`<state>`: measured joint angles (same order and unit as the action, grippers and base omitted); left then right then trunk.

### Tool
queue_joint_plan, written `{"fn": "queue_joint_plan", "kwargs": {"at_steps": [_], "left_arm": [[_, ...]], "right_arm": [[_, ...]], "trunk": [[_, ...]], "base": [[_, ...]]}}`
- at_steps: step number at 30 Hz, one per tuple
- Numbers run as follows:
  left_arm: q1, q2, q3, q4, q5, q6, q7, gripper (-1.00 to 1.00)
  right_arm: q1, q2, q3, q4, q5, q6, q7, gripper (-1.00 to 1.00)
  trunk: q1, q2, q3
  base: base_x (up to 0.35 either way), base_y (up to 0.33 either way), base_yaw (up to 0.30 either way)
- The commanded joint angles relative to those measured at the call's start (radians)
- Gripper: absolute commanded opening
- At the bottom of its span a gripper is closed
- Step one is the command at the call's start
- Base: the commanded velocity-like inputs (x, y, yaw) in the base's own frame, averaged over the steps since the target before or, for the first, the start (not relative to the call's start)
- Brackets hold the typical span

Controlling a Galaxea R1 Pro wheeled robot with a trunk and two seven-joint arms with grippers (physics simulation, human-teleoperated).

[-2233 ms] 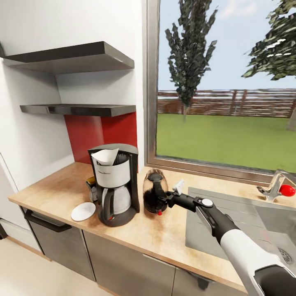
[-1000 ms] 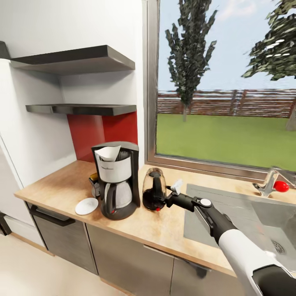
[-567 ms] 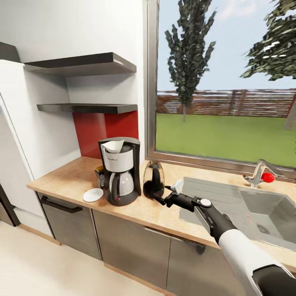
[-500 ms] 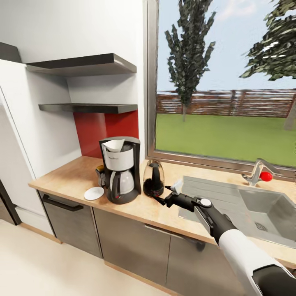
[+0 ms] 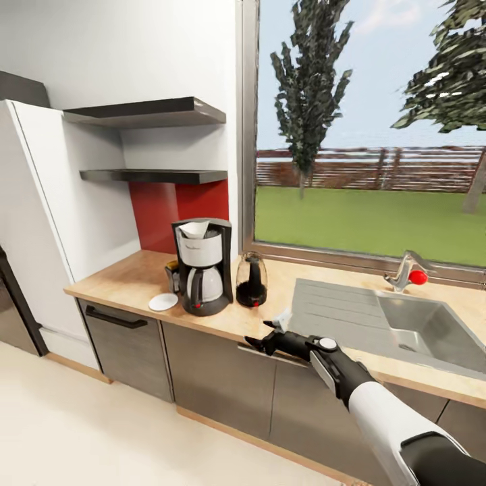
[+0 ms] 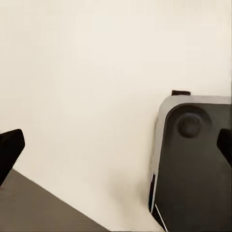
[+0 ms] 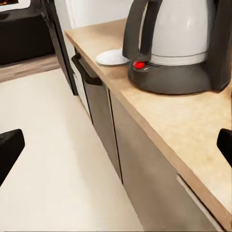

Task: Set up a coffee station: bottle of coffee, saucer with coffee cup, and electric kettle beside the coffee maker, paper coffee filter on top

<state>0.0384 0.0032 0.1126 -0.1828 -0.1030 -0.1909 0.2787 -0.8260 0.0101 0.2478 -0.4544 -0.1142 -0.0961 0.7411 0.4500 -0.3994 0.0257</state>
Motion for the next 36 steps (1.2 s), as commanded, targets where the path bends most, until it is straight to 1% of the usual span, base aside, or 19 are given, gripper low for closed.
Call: {"fn": "queue_joint_plan", "kwargs": {"at_steps": [1,5,7,8,10,13,16,19,20,21,24,27,28,30,31,32,33,35,36], "left_arm": [[-0.007,0.001,0.009,-0.011,-0.010,-0.002,0.001,1.00],[-0.044,0.005,0.009,-0.062,-0.010,-0.006,0.000,1.00],[-0.061,0.005,0.009,-0.099,-0.011,-0.007,-0.001,1.00],[-0.070,0.005,0.008,-0.139,-0.012,-0.011,-0.001,1.00],[-0.073,0.005,0.008,-0.165,-0.012,-0.028,0.000,1.00],[-0.076,0.004,0.007,-0.195,-0.012,-0.083,0.000,1.00],[-0.077,-0.003,0.006,-0.223,-0.012,-0.130,-0.001,1.00],[-0.085,-0.003,0.007,-0.281,-0.008,-0.146,-0.001,1.00],[-0.085,-0.003,0.007,-0.288,-0.007,-0.148,-0.001,1.00],[-0.087,-0.006,0.006,-0.303,-0.007,-0.151,-0.002,1.00],[-0.087,-0.007,0.003,-0.299,-0.010,-0.152,-0.009,1.00],[-0.086,-0.006,-0.002,-0.295,-0.013,-0.151,-0.049,1.00],[-0.086,-0.006,-0.003,-0.292,-0.013,-0.150,-0.060,1.00],[-0.085,-0.003,-0.008,-0.270,-0.014,-0.148,-0.106,1.00],[-0.085,-0.002,-0.008,-0.262,-0.014,-0.148,-0.116,1.00],[-0.085,-0.001,-0.008,-0.244,-0.014,-0.147,-0.134,1.00],[-0.086,0.000,-0.007,-0.234,-0.014,-0.148,-0.140,1.00],[-0.086,0.000,-0.006,-0.206,-0.015,-0.147,-0.156,1.00],[-0.086,0.000,-0.006,-0.202,-0.015,-0.148,-0.158,1.00]], "right_arm": [[-0.001,0.000,0.007,0.016,-0.011,-0.006,0.000,1.00],[0.000,0.002,0.006,0.100,-0.011,-0.049,-0.001,1.00],[0.002,0.002,0.006,0.160,-0.011,-0.103,-0.001,1.00],[0.003,0.002,0.006,0.222,-0.010,-0.153,-0.002,1.00],[0.003,0.002,0.006,0.269,-0.010,-0.181,-0.001,1.00],[0.008,0.005,0.007,0.346,-0.009,-0.213,0.001,1.00],[0.038,0.010,0.007,0.398,-0.004,-0.238,0.004,1.00],[0.107,0.010,0.008,0.416,0.001,-0.249,0.002,1.00],[0.118,0.009,0.008,0.417,0.001,-0.249,0.002,1.00],[0.187,0.004,0.008,0.420,0.001,-0.251,-0.018,1.00],[0.251,-0.003,0.008,0.422,0.001,-0.252,-0.117,1.00],[0.312,-0.005,0.008,0.422,0.001,-0.251,-0.276,1.00],[0.320,-0.006,0.008,0.422,0.001,-0.250,-0.305,1.00],[0.346,-0.006,0.008,0.423,0.002,-0.243,-0.426,1.00],[0.351,-0.007,0.008,0.423,0.002,-0.242,-0.456,1.00],[0.358,-0.007,0.008,0.423,0.002,-0.240,-0.515,1.00],[0.361,-0.007,0.008,0.424,0.002,-0.239,-0.544,1.00],[0.369,-0.005,0.009,0.426,0.002,-0.236,-0.648,1.00],[0.371,-0.004,0.009,0.426,0.002,-0.233,-0.671,1.00]], "trunk": [[0.000,-0.001,0.000],[0.000,-0.001,0.000],[0.000,-0.001,0.000],[0.000,-0.001,0.000],[0.000,-0.001,0.000],[0.000,-0.001,0.000],[0.000,-0.001,0.000],[0.000,-0.001,0.000],[0.000,-0.001,0.000],[0.000,-0.001,0.000],[0.000,-0.001,0.000],[0.000,-0.001,0.000],[0.000,-0.001,0.000],[0.000,-0.001,0.000],[0.000,-0.001,0.000],[0.000,-0.001,0.000],[0.000,-0.001,0.000],[0.000,-0.001,0.000],[0.000,-0.001,0.000]], "base": [[-0.126,0.000,0.000],[-0.055,0.000,0.000],[-0.017,0.000,0.000],[-0.006,0.000,0.000],[-0.003,0.000,0.000],[-0.001,0.000,0.000],[0.000,0.000,0.000],[0.000,0.000,0.000],[0.000,0.000,0.000],[0.000,0.000,0.000],[0.000,0.000,0.000],[0.000,0.000,0.000],[0.000,0.000,0.000],[0.000,0.000,0.000],[0.000,0.000,0.000],[0.000,0.000,0.000],[0.000,0.000,0.000],[0.000,0.000,0.000],[0.000,0.000,0.000]]}}
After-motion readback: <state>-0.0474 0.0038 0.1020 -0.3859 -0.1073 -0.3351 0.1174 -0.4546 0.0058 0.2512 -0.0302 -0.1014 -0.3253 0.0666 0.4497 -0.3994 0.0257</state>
